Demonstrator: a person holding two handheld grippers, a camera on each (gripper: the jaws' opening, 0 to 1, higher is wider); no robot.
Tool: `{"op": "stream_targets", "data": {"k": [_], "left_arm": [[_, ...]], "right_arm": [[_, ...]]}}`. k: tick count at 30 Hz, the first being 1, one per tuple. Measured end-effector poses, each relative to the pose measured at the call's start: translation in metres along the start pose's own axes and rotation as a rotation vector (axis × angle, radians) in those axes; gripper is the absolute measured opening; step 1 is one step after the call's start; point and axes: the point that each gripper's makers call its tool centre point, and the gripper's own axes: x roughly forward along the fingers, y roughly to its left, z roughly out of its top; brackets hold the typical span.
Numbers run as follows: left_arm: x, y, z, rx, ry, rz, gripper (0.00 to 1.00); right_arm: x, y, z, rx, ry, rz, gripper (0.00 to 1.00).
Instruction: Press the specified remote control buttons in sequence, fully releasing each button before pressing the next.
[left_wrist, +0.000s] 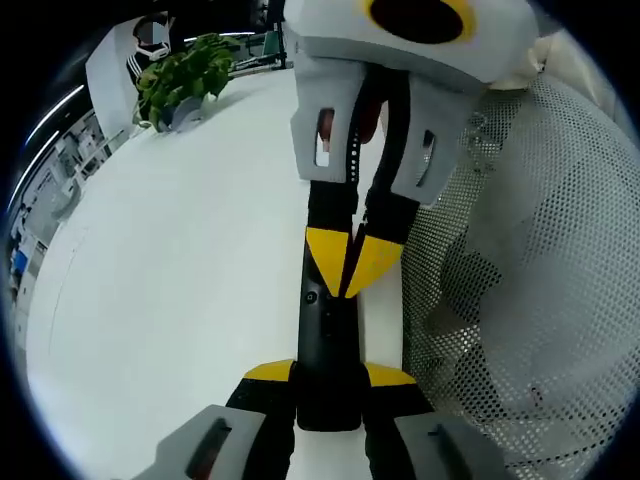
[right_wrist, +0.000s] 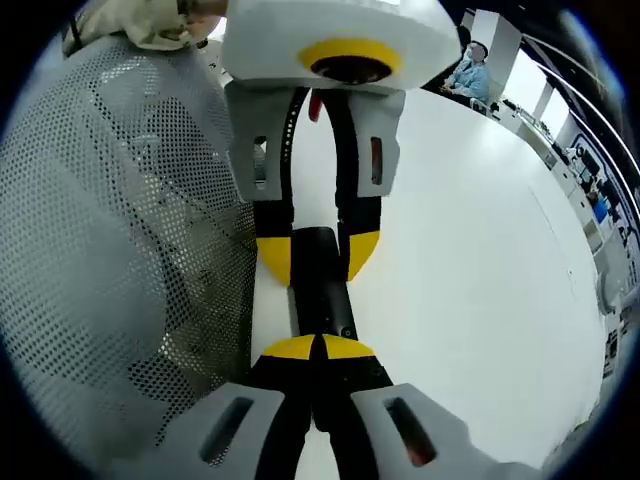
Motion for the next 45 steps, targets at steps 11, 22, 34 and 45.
{"op": "stream_targets", "data": {"k": [11,22,34,45], "left_arm": [[-0.0002,0.0002,0.0,-0.001,-0.001,0.0,0.25],[-0.0005,-0.0004,0.0001,-0.002,-0.003,0.001,0.25],[-0.0007,-0.0001,0.0,-0.002,-0.003,0.002,0.25],[-0.0009,-0.0001,0.0,0.0,-0.004,0.004,0.25]], "right_arm": [[0.0011,0.0037,-0.0004,-0.235,0.075,-0.033,0.0],[0.003,0.0052,-0.0013,-0.395,0.129,-0.061,0.0],[0.0026,0.0028,-0.0007,-0.373,0.121,-0.061,0.0],[-0.0005,0.0012,0.001,-0.047,0.006,-0.002,0.0]]}}
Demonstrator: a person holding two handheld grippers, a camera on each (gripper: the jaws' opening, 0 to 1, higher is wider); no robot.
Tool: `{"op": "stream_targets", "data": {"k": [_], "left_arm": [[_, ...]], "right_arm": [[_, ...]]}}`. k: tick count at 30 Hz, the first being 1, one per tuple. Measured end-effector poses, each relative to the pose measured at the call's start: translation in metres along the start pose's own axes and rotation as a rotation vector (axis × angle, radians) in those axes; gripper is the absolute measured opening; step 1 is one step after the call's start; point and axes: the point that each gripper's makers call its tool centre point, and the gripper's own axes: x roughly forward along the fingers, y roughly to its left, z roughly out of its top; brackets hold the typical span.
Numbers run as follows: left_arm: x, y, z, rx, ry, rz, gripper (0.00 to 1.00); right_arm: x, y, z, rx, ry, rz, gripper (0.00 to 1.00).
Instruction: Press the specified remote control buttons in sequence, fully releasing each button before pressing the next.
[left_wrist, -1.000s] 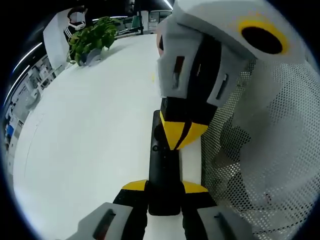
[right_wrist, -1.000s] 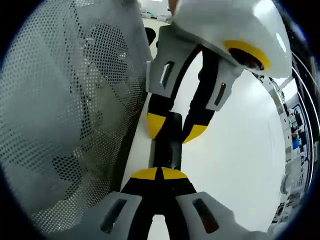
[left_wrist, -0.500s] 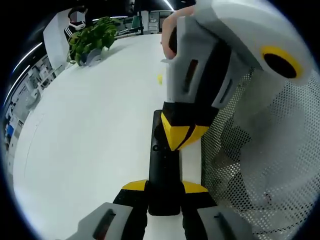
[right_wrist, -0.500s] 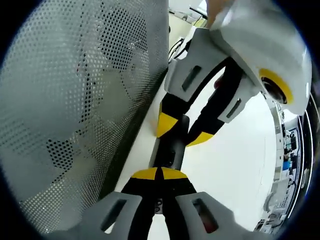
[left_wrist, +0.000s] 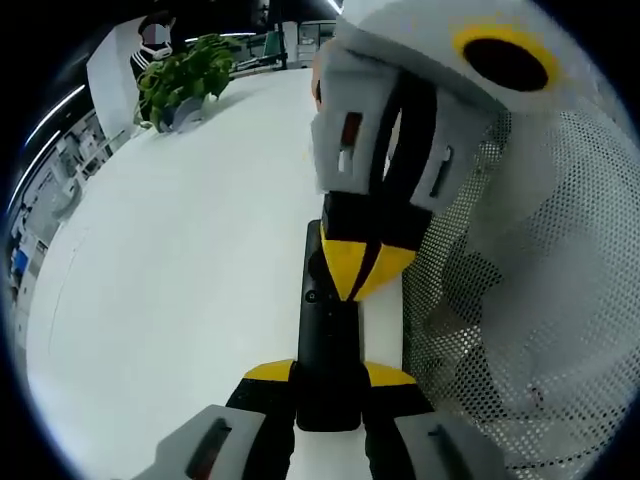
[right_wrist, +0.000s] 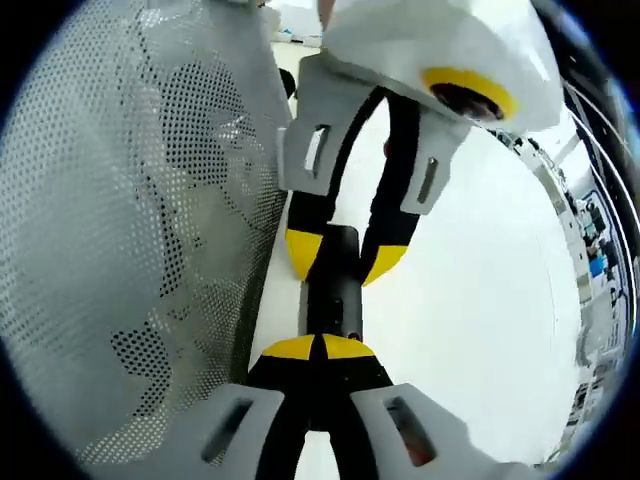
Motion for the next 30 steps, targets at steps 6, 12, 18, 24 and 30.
{"op": "stream_targets", "data": {"k": [6,12,18,24,30], "left_arm": [[0.0,0.0,0.0,0.007,-0.001,-0.001,0.25],[0.0,0.0,0.0,0.014,-0.002,-0.004,0.25],[0.001,-0.001,0.0,0.015,-0.002,-0.005,0.25],[0.001,-0.001,0.0,0.018,-0.002,-0.007,0.25],[0.001,-0.001,0.001,0.018,-0.002,-0.008,0.25]], "right_arm": [[-0.003,-0.011,-0.004,0.064,-0.006,-0.023,0.0],[-0.002,-0.013,-0.004,0.11,-0.023,-0.027,0.0],[-0.002,-0.012,-0.003,0.117,-0.026,-0.025,0.0],[0.0,-0.011,-0.002,0.066,0.002,-0.023,0.0],[0.001,-0.013,-0.002,0.081,0.071,0.003,0.0]]}}
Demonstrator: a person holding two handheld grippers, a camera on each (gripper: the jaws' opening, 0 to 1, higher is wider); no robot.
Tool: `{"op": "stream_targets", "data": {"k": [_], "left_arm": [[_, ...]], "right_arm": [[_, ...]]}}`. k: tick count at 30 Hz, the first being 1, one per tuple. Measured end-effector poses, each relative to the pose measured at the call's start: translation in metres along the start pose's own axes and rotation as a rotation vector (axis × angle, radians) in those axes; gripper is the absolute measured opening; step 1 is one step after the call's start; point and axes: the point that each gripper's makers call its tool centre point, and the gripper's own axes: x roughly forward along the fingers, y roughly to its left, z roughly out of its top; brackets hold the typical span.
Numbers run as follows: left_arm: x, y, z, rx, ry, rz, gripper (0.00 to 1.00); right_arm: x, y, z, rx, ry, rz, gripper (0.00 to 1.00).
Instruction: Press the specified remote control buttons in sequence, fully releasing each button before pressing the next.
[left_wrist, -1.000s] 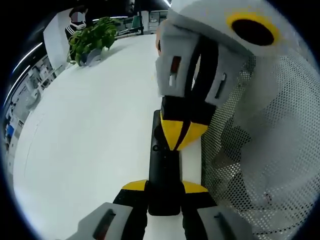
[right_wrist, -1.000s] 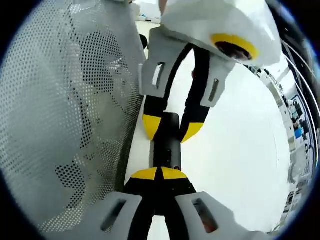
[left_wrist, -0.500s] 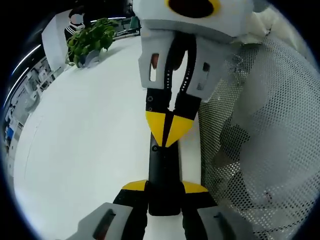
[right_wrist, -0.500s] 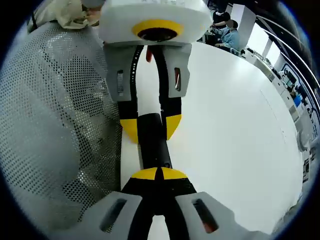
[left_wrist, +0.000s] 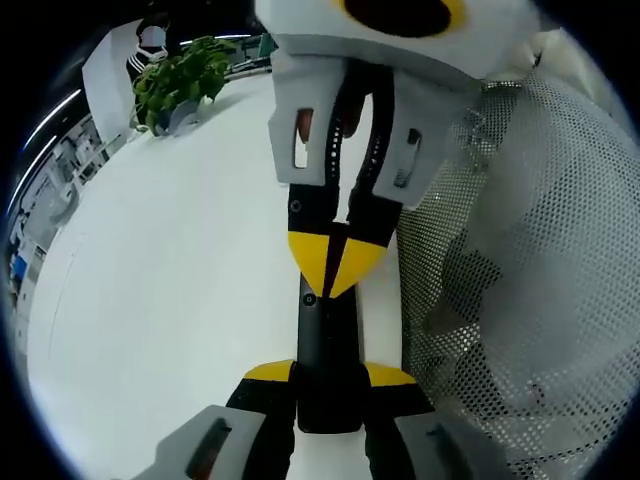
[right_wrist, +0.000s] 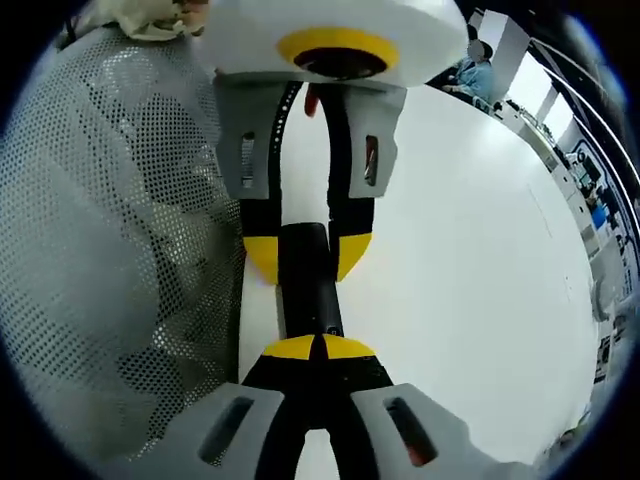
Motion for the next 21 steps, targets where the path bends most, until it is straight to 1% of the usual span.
{"op": "stream_targets", "data": {"k": [3,7,11,18,21], "left_arm": [[-0.0001,0.0001,0.0002,-0.002,-0.001,0.0,0.25],[0.0,0.0,-0.0001,-0.002,0.0,-0.001,0.25],[0.0001,0.0005,-0.0003,-0.005,-0.009,-0.003,0.25],[-0.0009,0.0007,-0.0003,-0.007,-0.029,-0.009,0.25],[-0.0009,0.0009,-0.0004,-0.012,-0.037,-0.011,0.25]], "right_arm": [[0.0006,-0.0012,0.0003,0.034,0.038,0.02,0.0],[0.002,-0.0007,0.0003,0.023,0.078,0.037,0.0],[0.0022,-0.0021,-0.0004,0.066,0.115,0.058,0.0],[0.0023,-0.0019,-0.0012,0.083,0.145,0.058,0.0],[0.0015,-0.002,-0.0015,0.095,0.138,0.058,0.0]]}}
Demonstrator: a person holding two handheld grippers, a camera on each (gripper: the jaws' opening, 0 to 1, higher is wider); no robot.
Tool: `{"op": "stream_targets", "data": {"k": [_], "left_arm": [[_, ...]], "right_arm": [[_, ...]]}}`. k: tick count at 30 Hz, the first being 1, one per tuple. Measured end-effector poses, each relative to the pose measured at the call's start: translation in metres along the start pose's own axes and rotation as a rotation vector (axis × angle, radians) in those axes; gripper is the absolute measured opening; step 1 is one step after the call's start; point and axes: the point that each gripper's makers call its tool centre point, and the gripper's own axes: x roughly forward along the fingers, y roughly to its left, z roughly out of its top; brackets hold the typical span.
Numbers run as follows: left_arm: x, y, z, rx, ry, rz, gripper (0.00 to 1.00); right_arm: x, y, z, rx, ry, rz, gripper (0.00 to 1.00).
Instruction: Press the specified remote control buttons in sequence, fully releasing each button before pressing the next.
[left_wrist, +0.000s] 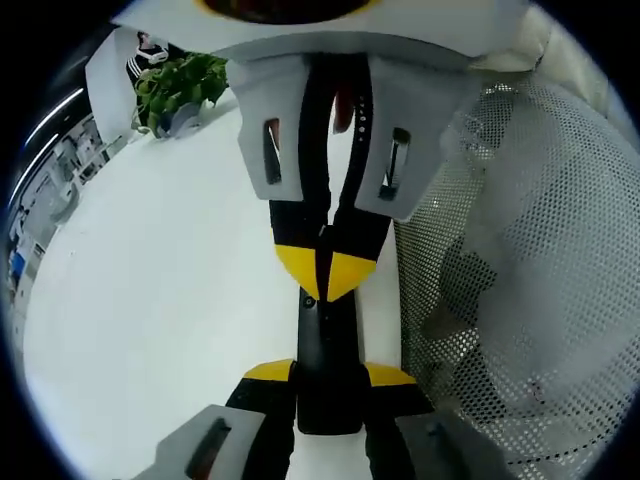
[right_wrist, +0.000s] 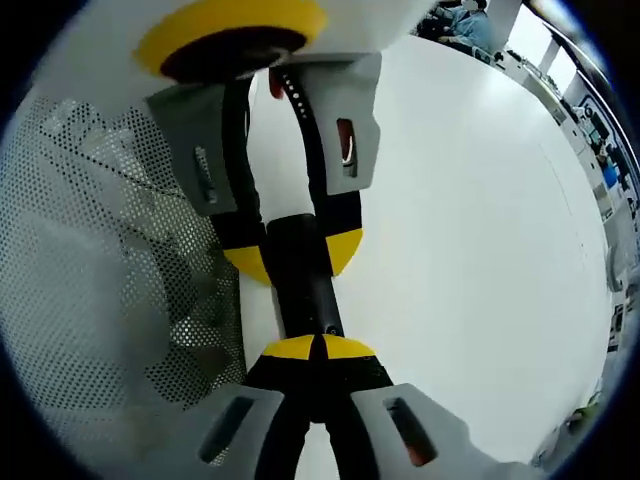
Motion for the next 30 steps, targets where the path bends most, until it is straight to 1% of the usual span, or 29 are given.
{"op": "stream_targets", "data": {"k": [3,4,6,7,8,10,13,15,17,18,19,20,22,27,30], "left_arm": [[-0.0003,-0.0003,0.0002,-0.006,-0.008,0.001,0.25],[-0.0003,-0.0003,0.0002,-0.006,-0.008,0.001,0.25],[-0.0004,-0.0007,0.0004,-0.008,-0.01,0.001,0.25],[-0.0003,-0.0008,0.0006,-0.01,-0.012,0.001,0.25],[-0.0003,-0.0008,0.0006,-0.011,-0.013,0.001,0.25],[0.0,-0.0005,0.0006,-0.012,-0.013,0.001,0.25],[-0.0001,-0.0004,0.0007,-0.011,-0.013,0.001,0.25],[0.0,-0.0003,0.0007,-0.012,-0.013,0.001,0.25],[0.0001,-0.0002,0.0005,-0.012,-0.013,0.001,0.25],[0.0,-0.0002,0.0005,-0.015,-0.015,0.001,0.25],[-0.0002,-0.0002,0.0006,-0.017,-0.016,0.001,0.25],[-0.0004,-0.0002,0.0008,-0.019,-0.018,0.001,0.25],[-0.0006,-0.0004,0.001,-0.022,-0.02,0.0,0.25],[-0.0005,-0.0005,0.001,-0.025,-0.023,0.0,0.25],[-0.0007,-0.0005,0.0011,-0.026,-0.024,0.0,0.25]], "right_arm": [[-0.0002,-0.0007,-0.0005,0.039,-0.045,0.012,0.0],[-0.0003,-0.0005,-0.0003,0.064,-0.075,0.015,0.0],[-0.0011,-0.0003,-0.0001,0.085,-0.113,0.015,0.0],[-0.0017,0.0003,-0.0001,0.113,-0.144,0.017,0.0],[-0.0021,0.0005,-0.0001,0.124,-0.161,0.02,0.0],[-0.0022,-0.0001,-0.0005,0.184,-0.198,0.032,0.0],[-0.0028,0.0006,-0.0006,0.121,-0.204,0.006,0.0],[-0.0027,0.0012,0.0003,0.058,-0.191,-0.02,0.0],[-0.0022,0.0019,0.001,0.025,-0.181,-0.029,0.0],[-0.0023,0.0019,0.002,-0.026,-0.174,-0.038,0.0],[-0.0023,0.002,0.0021,-0.054,-0.171,-0.044,0.0],[-0.002,0.003,0.0024,-0.052,-0.17,-0.044,0.0],[-0.0019,0.002,0.0051,-0.081,-0.188,-0.055,0.0],[-0.002,0.0009,0.0049,-0.045,-0.205,-0.036,0.0],[-0.0021,0.0027,0.0046,-0.046,-0.204,-0.031,0.0]]}}
